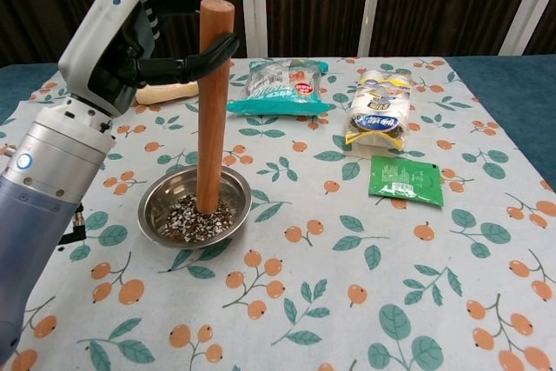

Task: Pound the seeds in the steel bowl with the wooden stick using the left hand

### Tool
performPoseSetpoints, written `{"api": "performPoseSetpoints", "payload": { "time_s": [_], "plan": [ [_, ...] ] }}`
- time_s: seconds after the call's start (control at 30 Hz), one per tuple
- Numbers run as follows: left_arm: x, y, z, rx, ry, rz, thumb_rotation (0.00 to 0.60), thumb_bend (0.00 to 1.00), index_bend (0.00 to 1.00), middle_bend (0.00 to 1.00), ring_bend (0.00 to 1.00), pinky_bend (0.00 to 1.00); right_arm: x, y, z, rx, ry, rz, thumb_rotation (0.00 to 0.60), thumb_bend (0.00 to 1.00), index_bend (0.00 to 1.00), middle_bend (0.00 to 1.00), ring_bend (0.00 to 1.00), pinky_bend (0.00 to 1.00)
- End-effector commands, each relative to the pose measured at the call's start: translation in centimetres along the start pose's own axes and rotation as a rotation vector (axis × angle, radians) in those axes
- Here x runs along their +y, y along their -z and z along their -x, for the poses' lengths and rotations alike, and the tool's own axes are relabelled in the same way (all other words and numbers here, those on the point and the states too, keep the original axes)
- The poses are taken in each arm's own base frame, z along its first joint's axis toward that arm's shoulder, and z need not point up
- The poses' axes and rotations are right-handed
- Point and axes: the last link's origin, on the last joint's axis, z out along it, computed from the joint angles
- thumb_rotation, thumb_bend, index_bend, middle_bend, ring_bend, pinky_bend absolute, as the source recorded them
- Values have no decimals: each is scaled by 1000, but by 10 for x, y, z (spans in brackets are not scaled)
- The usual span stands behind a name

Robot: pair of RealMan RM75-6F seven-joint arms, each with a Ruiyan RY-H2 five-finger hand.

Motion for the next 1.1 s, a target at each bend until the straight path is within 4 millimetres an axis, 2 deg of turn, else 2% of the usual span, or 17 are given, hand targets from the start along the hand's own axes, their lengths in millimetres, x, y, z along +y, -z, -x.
{"api": "performPoseSetpoints", "payload": {
  "time_s": [0.03, 0.6, 1.1],
  "plan": [
    [-3, 4, 1, -3, 2, -17, 600, 648, 623, 673, 178, 63, 0, 0, 0, -1, 0, 1, 600, 370, 0, 0, 0, 0],
    [-10, 21, -4, 2, -3, -39, 600, 648, 622, 671, 178, 63, -2, 0, 2, -6, 2, 0, 600, 370, 0, 0, 0, 0],
    [-10, 26, -6, 1, -2, -52, 600, 648, 620, 665, 178, 63, -1, 0, 1, 1, 2, 0, 600, 370, 0, 0, 0, 0]
  ]
}}
